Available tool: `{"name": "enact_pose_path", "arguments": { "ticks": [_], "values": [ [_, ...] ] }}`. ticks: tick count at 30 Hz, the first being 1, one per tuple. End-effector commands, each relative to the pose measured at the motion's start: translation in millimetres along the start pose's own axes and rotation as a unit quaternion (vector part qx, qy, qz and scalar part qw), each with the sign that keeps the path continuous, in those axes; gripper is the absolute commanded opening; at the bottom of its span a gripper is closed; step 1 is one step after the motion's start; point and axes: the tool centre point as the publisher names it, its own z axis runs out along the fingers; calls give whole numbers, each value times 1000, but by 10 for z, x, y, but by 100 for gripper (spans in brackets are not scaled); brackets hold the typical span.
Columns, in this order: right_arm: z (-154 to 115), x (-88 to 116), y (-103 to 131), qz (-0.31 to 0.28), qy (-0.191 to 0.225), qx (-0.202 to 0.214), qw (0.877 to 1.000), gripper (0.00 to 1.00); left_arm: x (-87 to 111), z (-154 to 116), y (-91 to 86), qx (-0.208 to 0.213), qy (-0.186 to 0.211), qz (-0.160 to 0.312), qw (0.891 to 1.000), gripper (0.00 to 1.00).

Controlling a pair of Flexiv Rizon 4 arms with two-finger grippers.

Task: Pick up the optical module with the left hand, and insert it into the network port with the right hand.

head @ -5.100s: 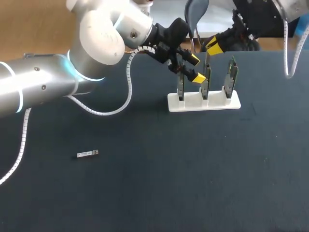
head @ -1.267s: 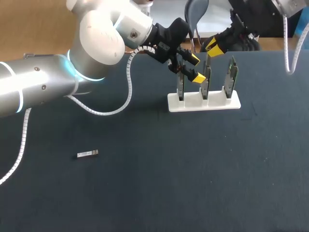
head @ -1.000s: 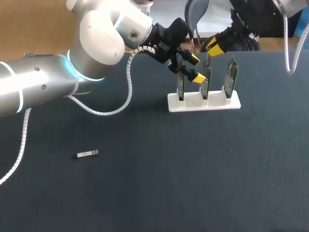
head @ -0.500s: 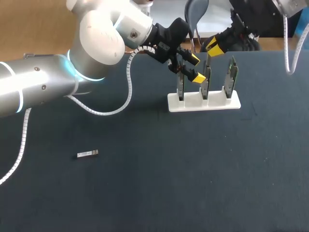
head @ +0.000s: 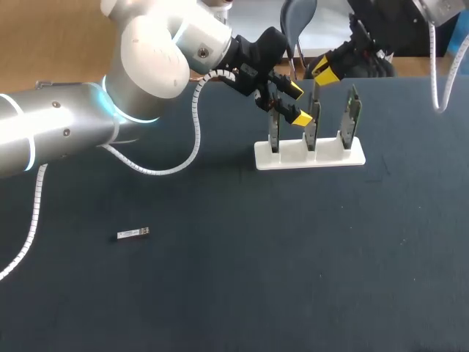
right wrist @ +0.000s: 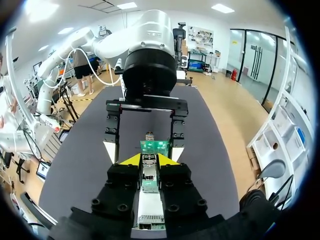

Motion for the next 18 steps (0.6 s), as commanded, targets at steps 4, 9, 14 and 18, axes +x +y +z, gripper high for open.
{"name": "enact_pose_path", "arguments": {
  "ticks": [4,9,14,18],
  "values": [
    [-10,-5,0,-2,-1,1,1000,0,-12,-1,9,1,3,-1,1000,100],
    [0,-4,5,-1,-2,0,1000,0,-12,-1,9,1,3,-1,1000,100],
    [15,3,2,1,-1,-2,1000,0,-12,-1,9,1,3,-1,1000,100],
    [21,13,0,4,-1,-3,1000,0,-12,-1,9,1,3,-1,1000,100]
  ]
}}
